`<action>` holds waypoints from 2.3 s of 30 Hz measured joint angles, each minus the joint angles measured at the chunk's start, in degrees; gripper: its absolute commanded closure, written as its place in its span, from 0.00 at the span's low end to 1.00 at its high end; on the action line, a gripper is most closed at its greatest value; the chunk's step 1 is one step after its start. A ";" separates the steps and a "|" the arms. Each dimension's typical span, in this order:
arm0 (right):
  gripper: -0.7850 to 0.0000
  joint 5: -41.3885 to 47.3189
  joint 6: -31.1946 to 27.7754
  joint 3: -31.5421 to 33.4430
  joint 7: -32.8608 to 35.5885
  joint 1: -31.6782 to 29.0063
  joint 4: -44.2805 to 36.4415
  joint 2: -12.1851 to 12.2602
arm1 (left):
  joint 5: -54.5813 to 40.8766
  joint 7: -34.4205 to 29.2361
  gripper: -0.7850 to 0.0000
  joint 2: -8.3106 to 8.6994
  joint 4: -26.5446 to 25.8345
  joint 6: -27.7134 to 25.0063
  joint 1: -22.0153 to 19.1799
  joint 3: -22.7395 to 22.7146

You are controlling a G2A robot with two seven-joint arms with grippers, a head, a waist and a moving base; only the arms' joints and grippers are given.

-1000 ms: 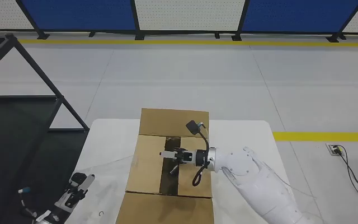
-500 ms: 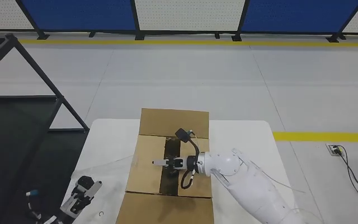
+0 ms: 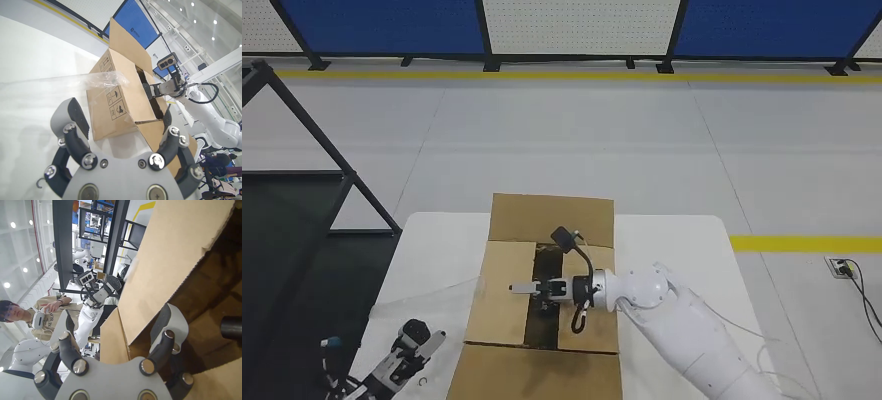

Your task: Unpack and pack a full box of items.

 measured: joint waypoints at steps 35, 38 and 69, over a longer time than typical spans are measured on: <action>0.00 6.25 -7.55 -5.13 -1.40 7.80 3.88 -8.40 | 29.05 21.65 0.00 -1.64 -10.93 4.79 8.09 1.74; 0.00 6.38 -8.26 -5.81 -0.75 8.54 4.96 -9.31 | 29.80 23.43 0.00 -1.97 -10.83 7.56 7.49 3.26; 0.00 -2.29 -12.04 0.67 -0.79 7.57 5.43 -9.33 | 18.19 19.51 0.00 -3.21 -11.32 17.57 5.96 0.62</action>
